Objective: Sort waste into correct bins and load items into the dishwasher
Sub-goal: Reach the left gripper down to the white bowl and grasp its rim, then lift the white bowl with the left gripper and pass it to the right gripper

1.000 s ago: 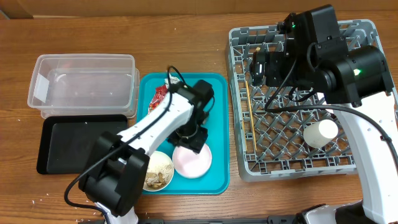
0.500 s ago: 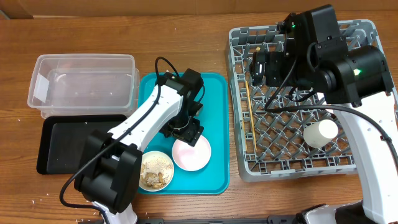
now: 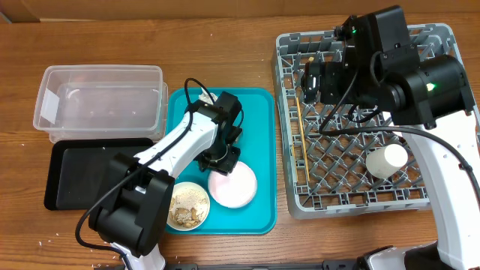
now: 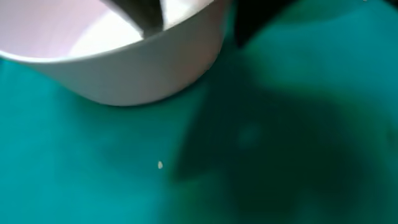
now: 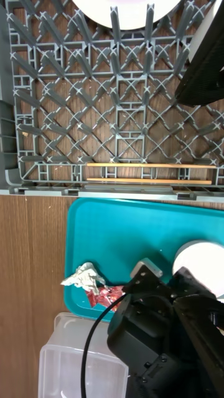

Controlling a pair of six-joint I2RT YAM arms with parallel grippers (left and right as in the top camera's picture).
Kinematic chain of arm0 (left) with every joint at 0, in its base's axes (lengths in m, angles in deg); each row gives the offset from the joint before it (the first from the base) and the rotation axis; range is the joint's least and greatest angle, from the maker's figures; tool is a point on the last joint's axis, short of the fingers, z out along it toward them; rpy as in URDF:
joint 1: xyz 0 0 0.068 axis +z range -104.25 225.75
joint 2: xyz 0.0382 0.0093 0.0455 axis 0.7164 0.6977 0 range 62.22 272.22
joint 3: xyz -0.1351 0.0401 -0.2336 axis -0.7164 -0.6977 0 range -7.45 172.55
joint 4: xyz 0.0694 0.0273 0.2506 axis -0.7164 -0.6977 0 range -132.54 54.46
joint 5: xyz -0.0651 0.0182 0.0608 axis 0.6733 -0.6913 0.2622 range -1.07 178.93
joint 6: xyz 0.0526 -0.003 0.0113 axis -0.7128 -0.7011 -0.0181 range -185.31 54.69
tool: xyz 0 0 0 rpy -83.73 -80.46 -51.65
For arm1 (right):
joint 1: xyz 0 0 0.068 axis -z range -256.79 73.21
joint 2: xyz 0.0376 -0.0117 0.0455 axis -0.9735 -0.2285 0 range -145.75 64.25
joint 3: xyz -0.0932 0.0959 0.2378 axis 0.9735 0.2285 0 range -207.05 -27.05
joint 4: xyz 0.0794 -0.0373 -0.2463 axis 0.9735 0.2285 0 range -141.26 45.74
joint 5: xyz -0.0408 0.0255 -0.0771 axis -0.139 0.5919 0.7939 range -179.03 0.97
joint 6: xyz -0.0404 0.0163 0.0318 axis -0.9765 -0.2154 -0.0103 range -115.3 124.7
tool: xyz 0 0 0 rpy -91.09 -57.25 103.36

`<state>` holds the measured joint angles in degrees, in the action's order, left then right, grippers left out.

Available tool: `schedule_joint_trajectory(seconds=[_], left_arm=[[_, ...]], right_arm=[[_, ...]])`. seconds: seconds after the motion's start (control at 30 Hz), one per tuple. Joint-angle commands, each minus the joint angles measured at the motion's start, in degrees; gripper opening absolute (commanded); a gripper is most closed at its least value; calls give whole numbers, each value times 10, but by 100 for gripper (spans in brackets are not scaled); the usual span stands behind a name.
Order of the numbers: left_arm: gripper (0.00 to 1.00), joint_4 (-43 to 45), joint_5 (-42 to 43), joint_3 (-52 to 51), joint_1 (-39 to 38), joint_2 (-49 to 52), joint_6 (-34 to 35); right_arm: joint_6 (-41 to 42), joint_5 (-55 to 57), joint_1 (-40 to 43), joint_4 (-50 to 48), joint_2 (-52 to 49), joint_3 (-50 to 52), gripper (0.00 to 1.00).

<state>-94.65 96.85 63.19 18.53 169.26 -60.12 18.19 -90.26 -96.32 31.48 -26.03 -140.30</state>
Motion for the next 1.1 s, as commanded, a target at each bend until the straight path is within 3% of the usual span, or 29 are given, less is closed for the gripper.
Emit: schedule_joint_trajectory(seconds=[0.0, 0.3, 0.43, 0.73, 1.07], left_arm=[[4, -13, 37, 15, 3, -5, 15], [4, -125, 35, 175, 5, -5, 21], [4, -167, 39, 267, 14, -5, 46], [4, -184, 100, 403, 23, -5, 80], [4, -197, 95, 460, 23, -5, 82]], right_arm=[[2, 3, 0, 2, 2, -3, 100], [3, 0, 0, 3, 2, -3, 100], [47, -7, 0, 3, 2, -2, 100], [61, -165, -31, -102, 1, 111, 98], [67, -162, -57, -178, 1, 203, 80]])
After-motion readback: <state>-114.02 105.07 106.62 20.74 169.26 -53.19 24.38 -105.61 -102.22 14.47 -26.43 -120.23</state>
